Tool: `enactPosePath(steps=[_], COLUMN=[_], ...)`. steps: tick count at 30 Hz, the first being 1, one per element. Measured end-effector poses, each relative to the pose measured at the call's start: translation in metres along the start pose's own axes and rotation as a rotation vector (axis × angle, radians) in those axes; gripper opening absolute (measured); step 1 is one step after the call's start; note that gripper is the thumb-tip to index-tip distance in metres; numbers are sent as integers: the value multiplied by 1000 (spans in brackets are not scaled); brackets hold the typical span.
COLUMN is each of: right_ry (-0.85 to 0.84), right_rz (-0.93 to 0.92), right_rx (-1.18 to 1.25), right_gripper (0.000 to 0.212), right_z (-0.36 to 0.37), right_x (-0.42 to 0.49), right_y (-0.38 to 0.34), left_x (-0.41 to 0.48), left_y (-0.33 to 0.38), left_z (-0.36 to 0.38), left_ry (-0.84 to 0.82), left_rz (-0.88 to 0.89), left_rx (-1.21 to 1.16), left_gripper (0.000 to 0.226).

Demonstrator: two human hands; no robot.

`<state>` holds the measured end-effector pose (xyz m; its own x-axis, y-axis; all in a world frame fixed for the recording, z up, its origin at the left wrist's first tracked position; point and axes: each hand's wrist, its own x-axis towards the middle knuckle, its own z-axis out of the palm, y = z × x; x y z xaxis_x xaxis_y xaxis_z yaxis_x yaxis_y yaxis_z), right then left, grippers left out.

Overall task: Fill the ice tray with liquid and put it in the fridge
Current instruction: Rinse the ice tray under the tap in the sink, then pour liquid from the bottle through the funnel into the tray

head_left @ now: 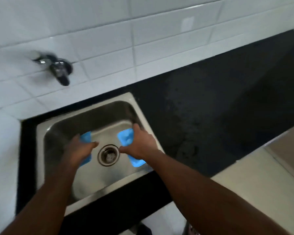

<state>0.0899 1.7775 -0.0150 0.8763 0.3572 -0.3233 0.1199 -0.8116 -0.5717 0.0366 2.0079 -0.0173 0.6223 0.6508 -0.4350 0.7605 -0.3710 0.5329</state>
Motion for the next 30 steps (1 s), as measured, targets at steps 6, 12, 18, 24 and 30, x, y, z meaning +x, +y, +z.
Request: enactPosePath(steps=[6, 12, 18, 24, 30], right_ry=[215, 364, 699, 1073, 1379], right_rz=[199, 306, 198, 289, 387], right_rx=[652, 1312, 1787, 1811, 1783], right_gripper=[85, 48, 48, 44, 40], right_z=[-107, -255, -374, -412, -447], right_x=[-68, -186, -360, -499, -603], right_y=[105, 283, 454, 586, 710], left_x=[-94, -281, -462, -623, -759], left_y=[128, 294, 395, 464, 522], left_z=[87, 253, 403, 547, 683], left_ry=[53, -736, -1351, -1584, -1723], left_rz=[274, 340, 196, 251, 266], left_rx=[-206, -680, -684, -446, -269], left_gripper=[103, 56, 47, 49, 56])
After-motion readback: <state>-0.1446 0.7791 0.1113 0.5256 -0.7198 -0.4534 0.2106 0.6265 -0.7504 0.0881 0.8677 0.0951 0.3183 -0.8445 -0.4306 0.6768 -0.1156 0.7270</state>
